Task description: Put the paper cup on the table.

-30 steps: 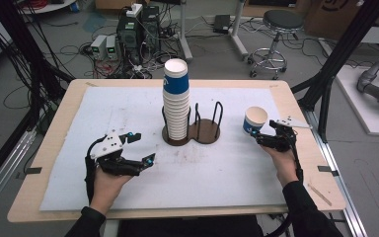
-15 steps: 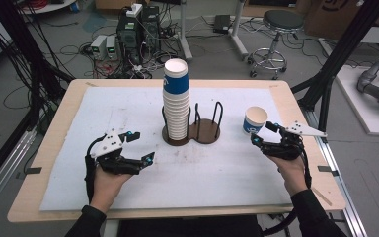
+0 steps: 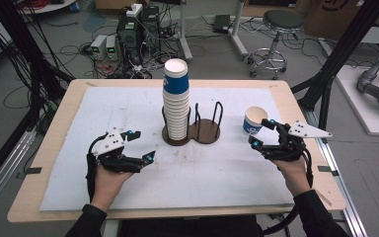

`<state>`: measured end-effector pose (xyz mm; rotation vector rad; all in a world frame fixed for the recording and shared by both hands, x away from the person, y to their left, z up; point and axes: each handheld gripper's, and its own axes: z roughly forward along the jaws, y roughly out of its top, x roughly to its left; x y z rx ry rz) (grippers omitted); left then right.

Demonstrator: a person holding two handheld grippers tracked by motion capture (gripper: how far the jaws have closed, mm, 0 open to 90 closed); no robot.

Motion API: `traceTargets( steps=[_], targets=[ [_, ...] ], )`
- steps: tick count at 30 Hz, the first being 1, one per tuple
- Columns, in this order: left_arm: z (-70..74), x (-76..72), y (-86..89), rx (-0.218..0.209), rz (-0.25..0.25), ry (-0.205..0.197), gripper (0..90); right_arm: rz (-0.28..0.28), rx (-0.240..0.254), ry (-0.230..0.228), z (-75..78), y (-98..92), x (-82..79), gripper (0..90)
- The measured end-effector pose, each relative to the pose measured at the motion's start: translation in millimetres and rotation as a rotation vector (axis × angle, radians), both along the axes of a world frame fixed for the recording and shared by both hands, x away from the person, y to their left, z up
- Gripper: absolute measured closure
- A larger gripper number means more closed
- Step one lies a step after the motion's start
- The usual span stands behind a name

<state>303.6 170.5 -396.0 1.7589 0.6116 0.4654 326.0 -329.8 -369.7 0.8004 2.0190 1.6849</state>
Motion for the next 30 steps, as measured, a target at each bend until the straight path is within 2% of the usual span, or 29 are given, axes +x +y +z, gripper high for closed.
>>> traceTargets(
  steps=[7, 16, 26, 30],
  targets=[
    [0.5, -1.3, 1.7, -0.006, -0.003, 0.0, 14.3, 0.021, -0.024, 0.029, -0.5, 2.3, 3.2, 14.1],
    [1.4, -5.9, 5.8, -0.016, -0.001, 0.0, 14.3, 0.043, -0.062, 0.024, 1.5, 9.0, 2.7, 15.0],
    [4.0, -7.5, 8.4, -0.029, -0.005, -0.001, 14.3, 0.054, -0.08, 0.028, 1.2, 12.2, 1.9, 15.0],
    [6.1, -8.3, 7.1, -0.039, 0.024, 0.014, 14.3, 0.053, -0.085, 0.029, -0.1, 12.0, 1.5, 15.1]
  ],
)
